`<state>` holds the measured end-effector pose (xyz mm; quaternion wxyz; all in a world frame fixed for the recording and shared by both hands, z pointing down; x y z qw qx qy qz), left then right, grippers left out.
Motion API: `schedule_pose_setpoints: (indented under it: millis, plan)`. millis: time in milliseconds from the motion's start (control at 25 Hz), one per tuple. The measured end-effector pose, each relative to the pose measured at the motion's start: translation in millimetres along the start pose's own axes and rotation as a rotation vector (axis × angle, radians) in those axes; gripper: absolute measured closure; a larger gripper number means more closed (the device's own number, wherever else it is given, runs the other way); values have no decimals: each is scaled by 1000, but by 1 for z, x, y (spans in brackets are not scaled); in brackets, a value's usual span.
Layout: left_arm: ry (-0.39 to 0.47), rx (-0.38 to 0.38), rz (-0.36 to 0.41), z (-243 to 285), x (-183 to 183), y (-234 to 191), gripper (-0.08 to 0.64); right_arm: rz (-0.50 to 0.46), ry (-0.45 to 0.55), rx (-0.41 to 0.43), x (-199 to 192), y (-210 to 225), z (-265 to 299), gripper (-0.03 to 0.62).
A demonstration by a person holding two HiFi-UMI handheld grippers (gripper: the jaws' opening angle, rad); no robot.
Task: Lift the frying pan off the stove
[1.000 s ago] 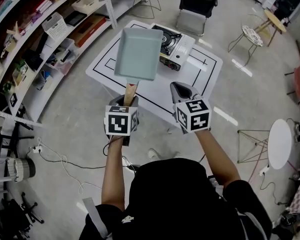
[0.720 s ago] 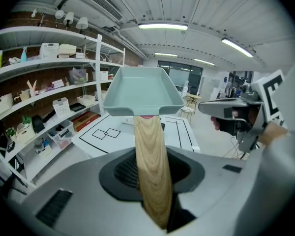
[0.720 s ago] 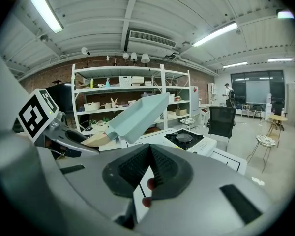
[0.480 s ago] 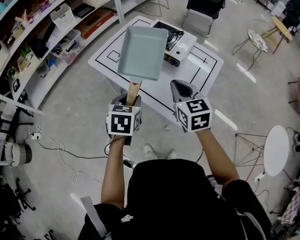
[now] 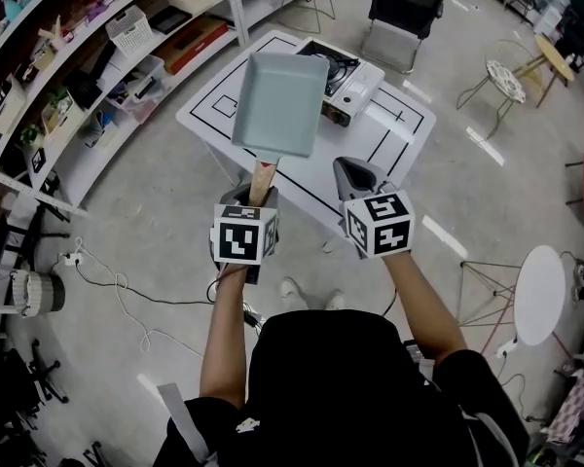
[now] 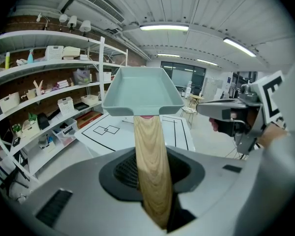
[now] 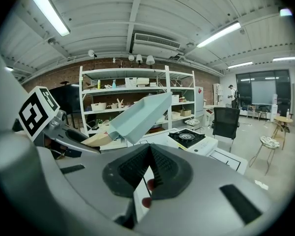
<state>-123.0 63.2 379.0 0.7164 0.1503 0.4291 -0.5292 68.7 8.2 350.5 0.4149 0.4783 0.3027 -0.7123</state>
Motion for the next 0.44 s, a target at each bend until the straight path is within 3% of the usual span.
schedule_pose_setpoints:
  millis: [440]
  plan:
    - [-3, 5, 8, -3, -5, 8, 443, -3, 1, 12, -4, -1, -5, 592]
Point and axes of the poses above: the fingertips, and each gripper's own axes: z forward along the fingers, y to its right, x out of its top, the point moved 8 cm from there along -z, backward along the fingers, and after that the axes turned 12 degrees about -x, right-handed, at the moved point
